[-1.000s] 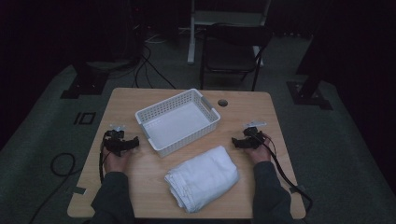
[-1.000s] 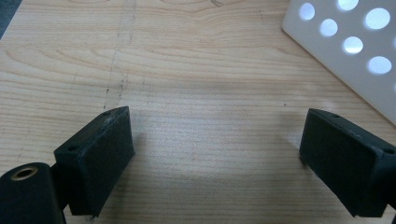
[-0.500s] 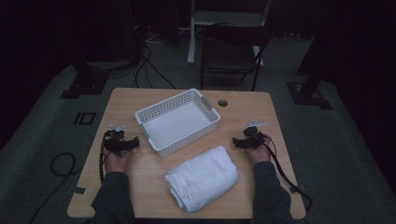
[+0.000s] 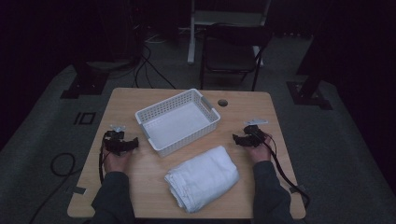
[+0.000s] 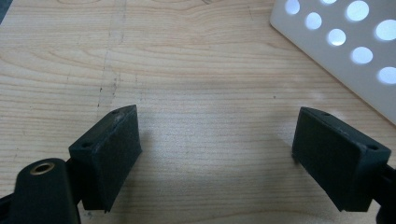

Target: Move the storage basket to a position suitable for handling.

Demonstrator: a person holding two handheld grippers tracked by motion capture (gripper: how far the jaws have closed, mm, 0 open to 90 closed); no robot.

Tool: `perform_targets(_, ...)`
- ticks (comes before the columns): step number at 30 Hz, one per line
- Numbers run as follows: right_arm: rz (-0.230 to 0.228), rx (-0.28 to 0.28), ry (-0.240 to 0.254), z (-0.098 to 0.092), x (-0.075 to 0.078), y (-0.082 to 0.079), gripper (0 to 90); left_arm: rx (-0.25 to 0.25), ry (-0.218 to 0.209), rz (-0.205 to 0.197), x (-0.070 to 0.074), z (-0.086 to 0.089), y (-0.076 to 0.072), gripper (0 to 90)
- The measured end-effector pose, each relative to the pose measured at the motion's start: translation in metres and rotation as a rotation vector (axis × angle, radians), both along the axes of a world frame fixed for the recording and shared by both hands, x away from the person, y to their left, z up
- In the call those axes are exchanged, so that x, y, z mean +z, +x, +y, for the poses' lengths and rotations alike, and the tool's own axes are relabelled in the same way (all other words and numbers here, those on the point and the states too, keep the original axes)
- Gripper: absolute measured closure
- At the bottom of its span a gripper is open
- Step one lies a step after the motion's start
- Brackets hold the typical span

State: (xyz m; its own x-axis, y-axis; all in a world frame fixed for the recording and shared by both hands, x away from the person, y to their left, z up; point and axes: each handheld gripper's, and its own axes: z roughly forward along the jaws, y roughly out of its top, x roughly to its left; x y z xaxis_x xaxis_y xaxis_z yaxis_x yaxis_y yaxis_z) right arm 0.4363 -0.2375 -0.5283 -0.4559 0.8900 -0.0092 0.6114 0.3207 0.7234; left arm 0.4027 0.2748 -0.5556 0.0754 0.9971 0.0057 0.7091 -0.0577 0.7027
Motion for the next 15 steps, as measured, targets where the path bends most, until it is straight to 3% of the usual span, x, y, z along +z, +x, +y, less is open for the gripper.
perform_targets(10,-0.045,0.036,0.023,0.008,0.017,-0.002,32.8,0.013,-0.001,-0.014,0.001,0.003,-0.002,26.5)
perform_targets(15,-0.057,0.046,0.034,0.01,0.022,0.001,33.5,0.022,-0.002,-0.017,0.001,0.002,-0.001,27.7)
